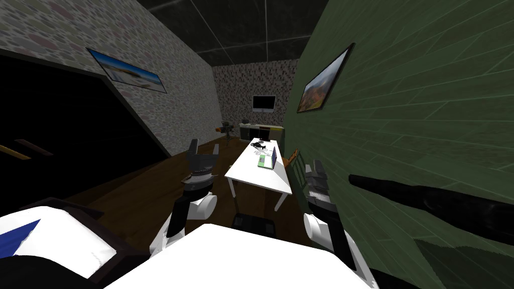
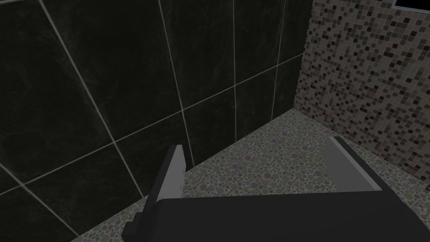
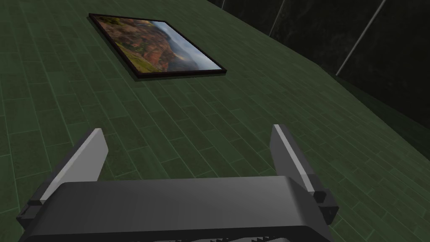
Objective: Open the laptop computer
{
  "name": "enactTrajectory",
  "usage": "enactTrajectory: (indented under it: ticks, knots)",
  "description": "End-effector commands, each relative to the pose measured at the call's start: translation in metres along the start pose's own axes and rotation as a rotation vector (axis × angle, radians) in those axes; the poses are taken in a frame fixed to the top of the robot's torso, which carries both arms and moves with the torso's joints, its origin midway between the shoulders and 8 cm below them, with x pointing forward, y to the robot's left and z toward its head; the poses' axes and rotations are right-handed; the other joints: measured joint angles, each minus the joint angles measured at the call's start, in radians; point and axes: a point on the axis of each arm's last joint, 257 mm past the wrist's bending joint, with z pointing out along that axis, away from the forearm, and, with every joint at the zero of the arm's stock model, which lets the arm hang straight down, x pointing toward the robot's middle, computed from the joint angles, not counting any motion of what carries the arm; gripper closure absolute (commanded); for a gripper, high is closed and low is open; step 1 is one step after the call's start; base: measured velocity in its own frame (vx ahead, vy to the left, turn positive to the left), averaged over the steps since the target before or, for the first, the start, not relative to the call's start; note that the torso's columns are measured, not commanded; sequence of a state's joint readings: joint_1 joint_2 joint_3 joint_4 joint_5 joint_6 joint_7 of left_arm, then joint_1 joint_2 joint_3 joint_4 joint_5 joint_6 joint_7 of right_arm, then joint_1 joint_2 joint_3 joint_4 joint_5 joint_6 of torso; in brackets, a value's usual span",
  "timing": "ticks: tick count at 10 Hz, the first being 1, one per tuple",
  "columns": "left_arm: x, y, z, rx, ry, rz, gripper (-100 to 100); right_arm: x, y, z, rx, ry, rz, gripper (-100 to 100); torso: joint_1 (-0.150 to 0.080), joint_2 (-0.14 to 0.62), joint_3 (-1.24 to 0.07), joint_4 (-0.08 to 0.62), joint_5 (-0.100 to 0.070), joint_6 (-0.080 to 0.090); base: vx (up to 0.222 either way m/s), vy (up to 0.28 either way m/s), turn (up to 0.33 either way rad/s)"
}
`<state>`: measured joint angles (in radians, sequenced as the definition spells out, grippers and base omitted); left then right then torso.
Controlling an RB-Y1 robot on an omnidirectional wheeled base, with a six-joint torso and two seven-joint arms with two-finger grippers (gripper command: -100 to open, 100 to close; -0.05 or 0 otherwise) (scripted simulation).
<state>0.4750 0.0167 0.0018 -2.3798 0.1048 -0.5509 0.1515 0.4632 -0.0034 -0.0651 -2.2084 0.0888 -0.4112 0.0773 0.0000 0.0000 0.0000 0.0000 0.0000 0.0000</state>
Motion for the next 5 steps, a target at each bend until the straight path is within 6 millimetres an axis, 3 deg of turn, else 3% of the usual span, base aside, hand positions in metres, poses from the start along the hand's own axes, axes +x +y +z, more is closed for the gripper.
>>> enactTrajectory:
  ticks: [1, 5]
  knots:
    - [0.0000, 0.0000, 0.0000, 0.000, 0.000, 0.000, 0, 0.0000, 0.0000, 0.0000, 0.000, 0.000, 0.000, 0, 0.000, 0.040, -0.082, 0.041, 0.000, 0.000, 0.000, 0.000, 0.000]
    - [0.0000, -0.0001, 0.0000, 0.000, 0.000, 0.000, 0, 0.0000, 0.0001, 0.0000, 0.000, 0.000, 0.000, 0, 0.000, 0.322, -0.644, 0.322, 0.000, 0.000, 0.000, 0.000, 0.000]
